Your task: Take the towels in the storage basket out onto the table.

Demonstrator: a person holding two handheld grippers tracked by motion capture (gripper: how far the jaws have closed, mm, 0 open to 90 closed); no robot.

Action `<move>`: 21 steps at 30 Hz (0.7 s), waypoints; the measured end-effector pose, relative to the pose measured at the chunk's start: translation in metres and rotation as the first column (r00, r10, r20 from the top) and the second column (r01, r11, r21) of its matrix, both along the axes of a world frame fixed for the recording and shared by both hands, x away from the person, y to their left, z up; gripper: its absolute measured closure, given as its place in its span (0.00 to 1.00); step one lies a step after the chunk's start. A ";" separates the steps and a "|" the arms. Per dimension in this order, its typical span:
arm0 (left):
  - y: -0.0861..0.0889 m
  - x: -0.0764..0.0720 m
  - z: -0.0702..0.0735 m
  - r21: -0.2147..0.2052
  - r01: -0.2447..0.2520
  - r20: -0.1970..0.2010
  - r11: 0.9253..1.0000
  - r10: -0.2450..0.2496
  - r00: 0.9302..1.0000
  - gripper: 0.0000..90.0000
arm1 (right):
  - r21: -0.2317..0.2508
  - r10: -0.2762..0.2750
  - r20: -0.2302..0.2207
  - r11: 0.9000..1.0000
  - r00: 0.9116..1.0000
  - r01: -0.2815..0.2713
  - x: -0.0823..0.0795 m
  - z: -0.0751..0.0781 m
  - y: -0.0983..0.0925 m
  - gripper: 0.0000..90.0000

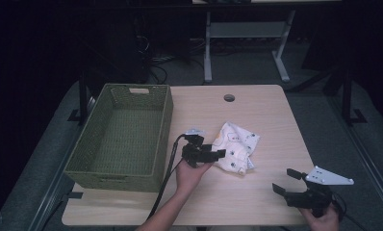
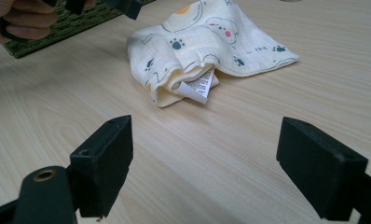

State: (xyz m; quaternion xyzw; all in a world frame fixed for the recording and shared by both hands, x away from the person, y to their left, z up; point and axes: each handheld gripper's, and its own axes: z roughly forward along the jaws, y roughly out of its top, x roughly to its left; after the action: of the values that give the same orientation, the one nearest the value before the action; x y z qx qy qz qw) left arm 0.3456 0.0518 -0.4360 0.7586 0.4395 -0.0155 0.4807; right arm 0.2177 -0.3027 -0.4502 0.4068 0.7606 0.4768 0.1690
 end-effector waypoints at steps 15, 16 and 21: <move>0.025 -0.037 -0.005 -0.017 0.021 0.033 1.000 -0.021 0.999 0.33 | -0.019 -0.008 -0.012 1.000 1.000 0.008 0.002 -0.003 0.000 0.20; 0.027 -0.039 -0.006 -0.019 0.026 0.033 0.999 -0.025 0.999 0.33 | -0.020 -0.008 -0.012 1.000 1.000 0.008 0.002 -0.003 0.000 0.20; 0.033 -0.049 -0.011 -0.024 0.041 0.038 0.999 -0.040 0.998 0.33 | -0.027 -0.012 -0.019 1.000 1.000 0.011 0.003 -0.003 0.002 0.20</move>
State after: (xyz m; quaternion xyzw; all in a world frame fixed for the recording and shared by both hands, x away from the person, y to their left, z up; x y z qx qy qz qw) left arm 0.2964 0.0851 -0.4467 0.7614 0.4148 -0.0163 0.4980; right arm 0.2203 -0.3012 -0.4537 0.4136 0.7662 0.4615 0.1698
